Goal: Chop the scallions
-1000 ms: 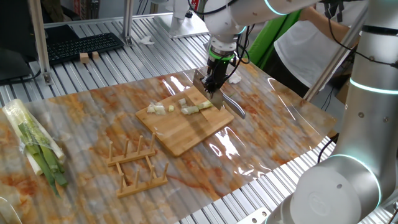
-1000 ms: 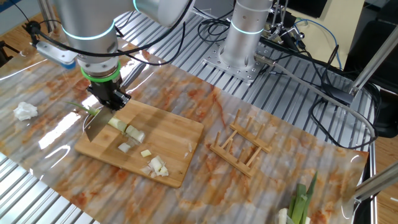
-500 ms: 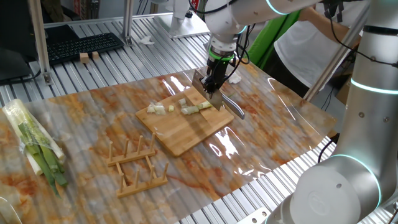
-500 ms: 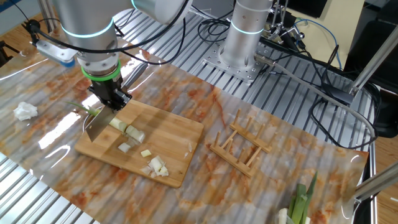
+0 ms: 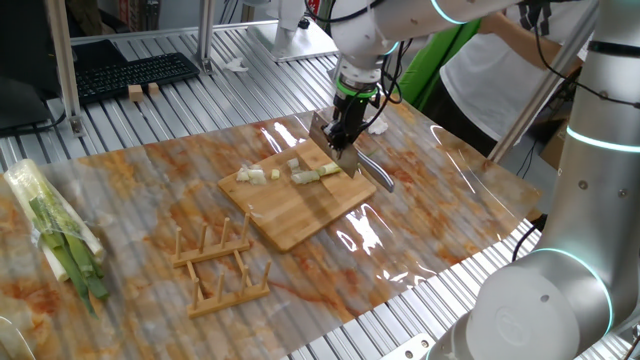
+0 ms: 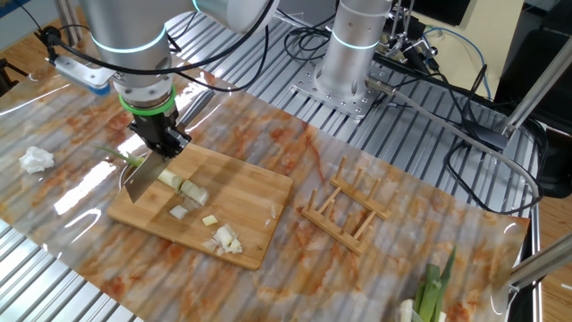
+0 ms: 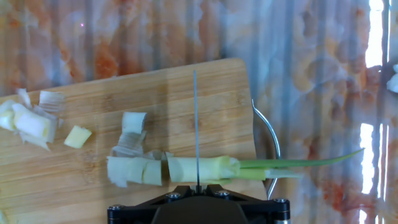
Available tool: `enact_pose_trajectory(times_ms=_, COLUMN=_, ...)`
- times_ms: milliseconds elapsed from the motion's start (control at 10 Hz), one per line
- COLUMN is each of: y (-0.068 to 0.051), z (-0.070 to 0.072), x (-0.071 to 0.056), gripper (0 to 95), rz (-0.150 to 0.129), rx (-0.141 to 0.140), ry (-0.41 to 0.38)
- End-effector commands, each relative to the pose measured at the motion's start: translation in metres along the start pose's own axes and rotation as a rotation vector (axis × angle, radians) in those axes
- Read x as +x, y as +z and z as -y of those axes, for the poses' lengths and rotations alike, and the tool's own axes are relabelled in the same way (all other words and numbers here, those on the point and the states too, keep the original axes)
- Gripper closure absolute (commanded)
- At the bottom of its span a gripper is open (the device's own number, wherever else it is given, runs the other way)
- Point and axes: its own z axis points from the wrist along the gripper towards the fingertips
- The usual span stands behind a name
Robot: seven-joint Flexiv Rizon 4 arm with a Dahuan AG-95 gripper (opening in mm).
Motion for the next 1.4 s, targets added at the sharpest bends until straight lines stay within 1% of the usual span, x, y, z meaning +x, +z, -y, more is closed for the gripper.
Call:
enact_pose_trajectory(times_ms=100, y=-0.001, z=0.000, x=0.001, gripper=95.0, rz=0.000, rx=0.001, ry=0.002)
enact_pose_trajectory(times_ms=300, y=-0.001, z=0.001, x=0.002, gripper=95.0, rz=0.002, rx=0.003, ry=0.000)
enact_pose_trajectory(times_ms=500, y=0.003, z=0.002, x=0.004, gripper=95.0, rz=0.009, rx=0.002, ry=-0.003)
enact_pose_trajectory(times_ms=600, y=0.018, z=-0.003, x=0.006, gripper=95.0, rz=0.021, rx=0.000, ry=0.004)
enact_pose_trajectory(times_ms=700, y=0.032, z=-0.004, x=0.006, gripper=95.0, rz=0.030, rx=-0.002, ry=0.003)
enact_pose_trajectory(times_ms=800, y=0.050, z=-0.004, x=0.003, gripper=95.0, rz=0.053, rx=-0.015, ry=0.002)
enact_pose_trajectory(times_ms=900, y=0.068, z=-0.008, x=-0.002, gripper=95.0, rz=0.074, rx=-0.023, ry=0.006)
enact_pose_trajectory(times_ms=1000, y=0.067, z=-0.008, x=-0.002, gripper=95.0, rz=0.068, rx=-0.015, ry=0.009)
enact_pose_trajectory(times_ms=1100, y=0.056, z=-0.004, x=-0.001, gripper=95.0, rz=0.044, rx=0.000, ry=-0.003)
enact_pose_trajectory(times_ms=1200, y=0.054, z=-0.002, x=0.000, gripper=95.0, rz=0.037, rx=-0.003, ry=-0.003)
enact_pose_trajectory(times_ms=1300, y=0.038, z=0.001, x=0.004, gripper=95.0, rz=0.014, rx=-0.006, ry=-0.005)
enact_pose_trajectory(times_ms=1400, y=0.032, z=-0.005, x=0.005, gripper=95.0, rz=0.018, rx=-0.002, ry=0.007)
